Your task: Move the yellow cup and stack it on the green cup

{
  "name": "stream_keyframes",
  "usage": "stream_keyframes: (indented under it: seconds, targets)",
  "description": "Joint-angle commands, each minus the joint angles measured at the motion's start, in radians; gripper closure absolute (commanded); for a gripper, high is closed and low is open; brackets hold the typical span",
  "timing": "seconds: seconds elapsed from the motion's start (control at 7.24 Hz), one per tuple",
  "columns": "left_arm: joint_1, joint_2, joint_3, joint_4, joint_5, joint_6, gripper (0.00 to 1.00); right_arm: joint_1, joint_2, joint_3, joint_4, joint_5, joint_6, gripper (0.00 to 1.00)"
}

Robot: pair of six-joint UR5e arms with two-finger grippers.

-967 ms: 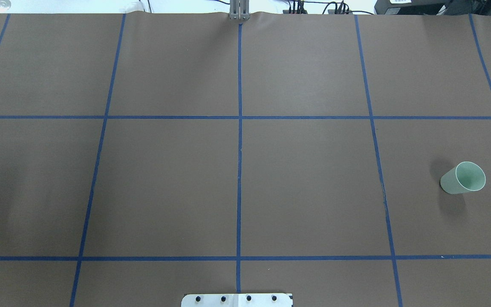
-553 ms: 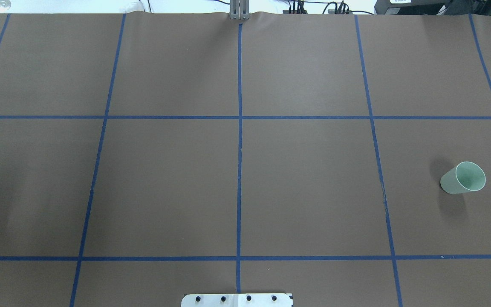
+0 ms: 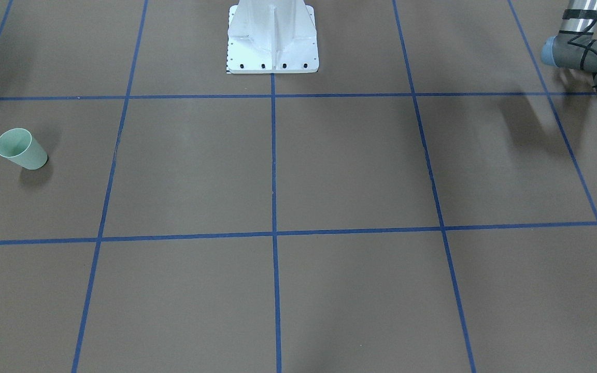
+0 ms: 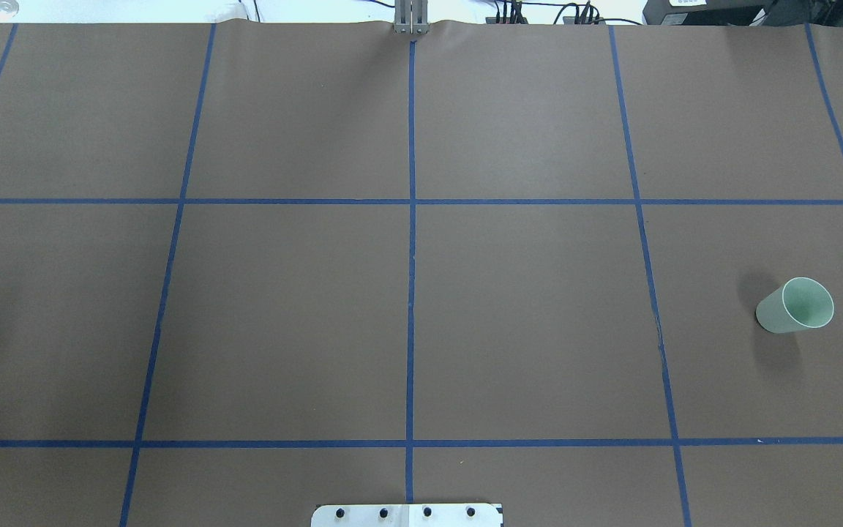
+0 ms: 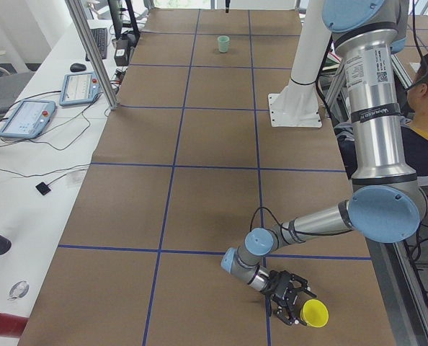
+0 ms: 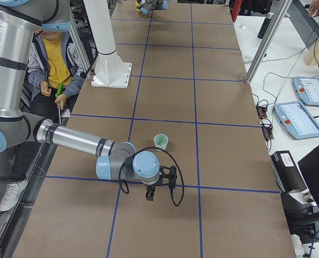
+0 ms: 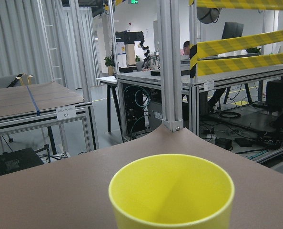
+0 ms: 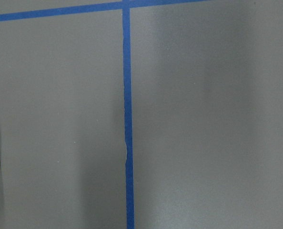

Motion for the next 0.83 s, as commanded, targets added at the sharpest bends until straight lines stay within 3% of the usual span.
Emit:
stream_keyframes:
  seconds: [0.0, 0.14, 0.28, 0.41, 0.69]
  targets:
    - [0.001, 0.001, 0.025, -0.013, -0.012, 0.002, 0.0, 0.0, 0.004, 0.002, 0.0, 0.0, 0.0, 0.0]
    - [0.001, 0.001, 0.03, -0.011, -0.012, 0.002, 0.05, 0.0, 0.01, 0.002, 0.0, 0.0, 0.0, 0.0]
    - [0.001, -0.001, 0.03, -0.011, -0.012, 0.003, 0.26, 0.0, 0.011, 0.002, 0.0, 0.0, 0.0, 0.0]
    - [0.003, 0.001, 0.031, -0.013, -0.012, 0.011, 0.65, 0.0, 0.013, 0.002, 0.0, 0.0, 0.0, 0.0]
    - [0.003, 0.004, 0.031, -0.014, -0.006, 0.035, 0.79, 0.0, 0.013, 0.002, 0.0, 0.0, 0.002, 0.0]
